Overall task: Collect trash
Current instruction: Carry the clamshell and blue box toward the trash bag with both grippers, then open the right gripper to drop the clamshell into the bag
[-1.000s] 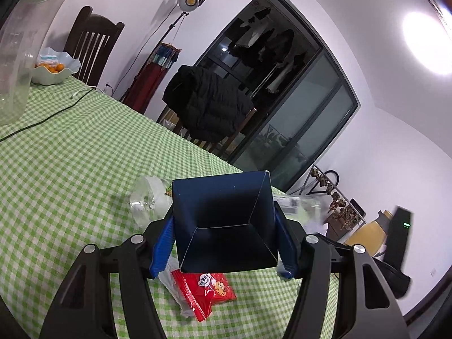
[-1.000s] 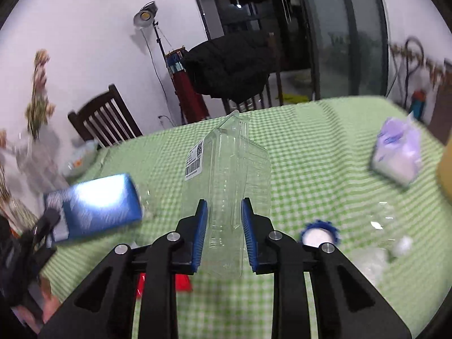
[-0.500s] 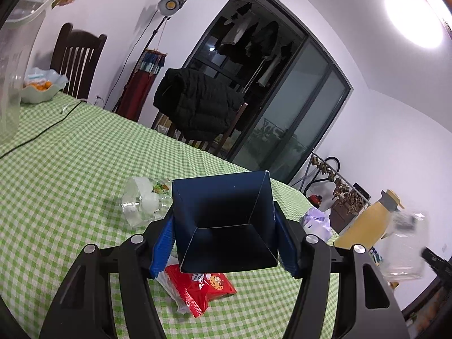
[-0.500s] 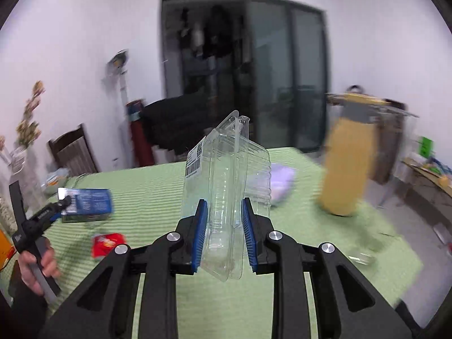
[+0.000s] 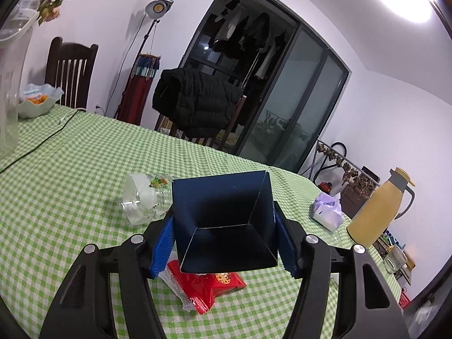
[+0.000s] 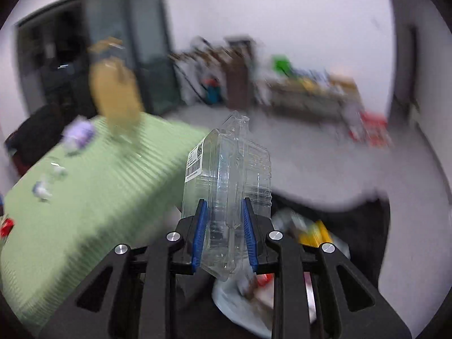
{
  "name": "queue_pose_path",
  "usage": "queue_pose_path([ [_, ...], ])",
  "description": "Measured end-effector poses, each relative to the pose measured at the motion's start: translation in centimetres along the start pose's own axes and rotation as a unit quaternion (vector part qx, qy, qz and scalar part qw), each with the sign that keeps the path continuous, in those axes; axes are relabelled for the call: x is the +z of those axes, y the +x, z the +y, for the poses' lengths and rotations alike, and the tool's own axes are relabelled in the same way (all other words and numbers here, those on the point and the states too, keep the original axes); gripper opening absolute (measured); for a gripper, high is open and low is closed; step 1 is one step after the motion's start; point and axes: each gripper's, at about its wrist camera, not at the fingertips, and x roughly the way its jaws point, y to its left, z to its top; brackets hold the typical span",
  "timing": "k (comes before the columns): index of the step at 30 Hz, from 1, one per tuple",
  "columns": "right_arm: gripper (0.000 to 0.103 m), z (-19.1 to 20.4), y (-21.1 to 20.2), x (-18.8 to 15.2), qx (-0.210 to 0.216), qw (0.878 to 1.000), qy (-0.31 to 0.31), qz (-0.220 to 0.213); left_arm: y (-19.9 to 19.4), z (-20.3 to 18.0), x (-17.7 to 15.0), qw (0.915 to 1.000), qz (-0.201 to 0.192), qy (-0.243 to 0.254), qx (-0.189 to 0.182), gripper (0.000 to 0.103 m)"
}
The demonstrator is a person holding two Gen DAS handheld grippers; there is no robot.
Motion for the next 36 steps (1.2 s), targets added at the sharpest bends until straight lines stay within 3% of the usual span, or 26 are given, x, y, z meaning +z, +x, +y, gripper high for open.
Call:
queue_pose_path([
  [3, 0.025, -2.6, 3.6, -2.6, -0.033, 0.998, 0.034, 0.048, 0.2, -0.8, -0.2, 0.9994, -0.005, 0.014, 0.03, 0.06],
  [5, 0.025, -3.8, 5.8, -4.4, -0.061, 0.993, 0.058, 0.084, 0.1, -2.0, -0.4, 0.9991, -0.002, 0.031, 0.028, 0.06],
  [8, 0.026, -5.1, 7.7, -7.4, -0.082, 0.986, 0.081, 0.122, -0.9, -4.3, -0.6, 0.9985, -0.007, 0.054, 0.003, 0.06],
  [10, 0.026, -3.9, 9.0, -8.7, -0.088, 0.984, 0.07, 0.138, -1.2, -5.9, -0.8, 0.9981, -0.005, 0.056, -0.023, 0.06],
  [15, 0.027, -1.1, 12.3, -10.1, -0.123, 0.981, 0.044, 0.141, -0.9, -10.9, -1.9, 0.9949, 0.027, 0.077, -0.06, 0.06],
  [23, 0.027, -0.9, 13.8, -11.8, -0.096, 0.981, 0.031, 0.167, -4.1, -19.5, -5.3, 0.9769, 0.023, 0.164, -0.135, 0.06],
  [26, 0.035, -0.9, 13.7, -12.0, -0.088, 0.982, 0.017, 0.167, -4.8, -22.3, -6.2, 0.9708, 0.033, 0.166, -0.169, 0.06],
  [30, 0.059, -2.3, 13.3, -11.3, -0.107, 0.987, 0.011, 0.123, -5.3, -26.2, -7.9, 0.9609, 0.048, 0.183, -0.202, 0.06],
  [33, 0.065, -4.5, 11.8, -9.7, -0.066, 0.993, 0.042, 0.089, -5.4, -29.2, -9.7, 0.9511, 0.068, 0.202, -0.224, 0.06],
  [36, 0.069, -6.9, 9.8, -8.0, -0.064, 0.994, 0.069, 0.048, -5.4, -31.6, -11.5, 0.9418, 0.091, 0.212, -0.244, 0.06],
])
